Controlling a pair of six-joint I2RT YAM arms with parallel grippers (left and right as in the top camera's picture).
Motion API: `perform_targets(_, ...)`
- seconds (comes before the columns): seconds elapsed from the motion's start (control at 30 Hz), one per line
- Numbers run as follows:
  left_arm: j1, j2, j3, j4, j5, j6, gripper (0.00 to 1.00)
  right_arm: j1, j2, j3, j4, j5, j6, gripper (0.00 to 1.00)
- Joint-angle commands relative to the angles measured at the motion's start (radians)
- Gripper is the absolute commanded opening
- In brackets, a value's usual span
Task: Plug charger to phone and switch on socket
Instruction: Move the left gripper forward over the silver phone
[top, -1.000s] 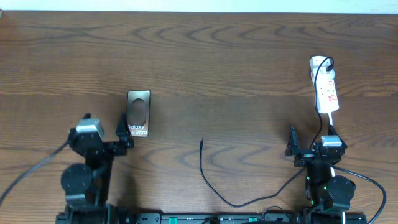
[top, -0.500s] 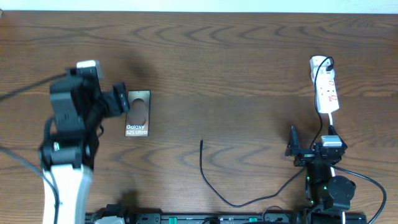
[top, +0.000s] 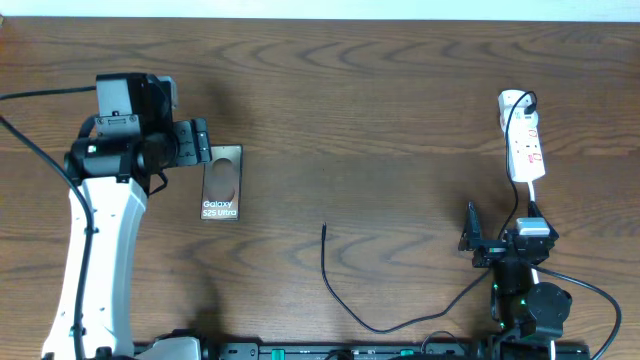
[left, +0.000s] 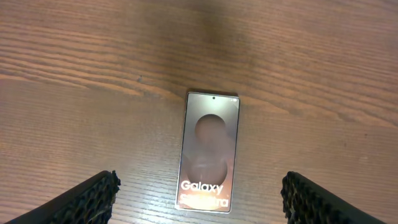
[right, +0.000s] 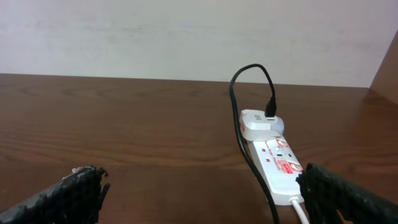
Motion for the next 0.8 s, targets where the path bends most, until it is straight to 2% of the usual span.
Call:
perform_targets(0.0,0.005,-0.002,0.022,-0.002,0.009,0.022,0.22,0.001,0.0,-0.001,-0.004,0.008,0.013,0.99)
perform_targets(0.03,0.005,-0.002,0.022,0.0,0.009,0.022,0.19,0.001,0.0,-0.001,-0.004,0.008,0.013,0.99)
perform_targets(0.07,0.005,-0.002,0.022,0.001,0.009,0.022,0.27,0.001,0.0,-0.001,-0.004,0.008,0.013,0.99)
perform_targets(0.1,0.005,-0.002,0.022,0.0,0.009,0.021,0.87,0.001,0.0,-0.001,-0.004,0.008,0.013,0.99)
perform_targets(0.13,0.004,-0.002,0.022,-0.003,0.009,0.021,0.98,0.001,0.0,-0.001,-0.004,0.008,0.013,0.99)
perform_targets(0.47,0.005,0.018,0.032,-0.076,0.009,0.006,0.98,0.001,0.0,-0.001,-0.004,0.008,0.013,0.99)
perform_targets(0.77,-0.001,0.224,0.198,-0.25,0.009,0.037,0.98,0.001,0.0,-0.001,-0.004,0.008,0.013,0.99)
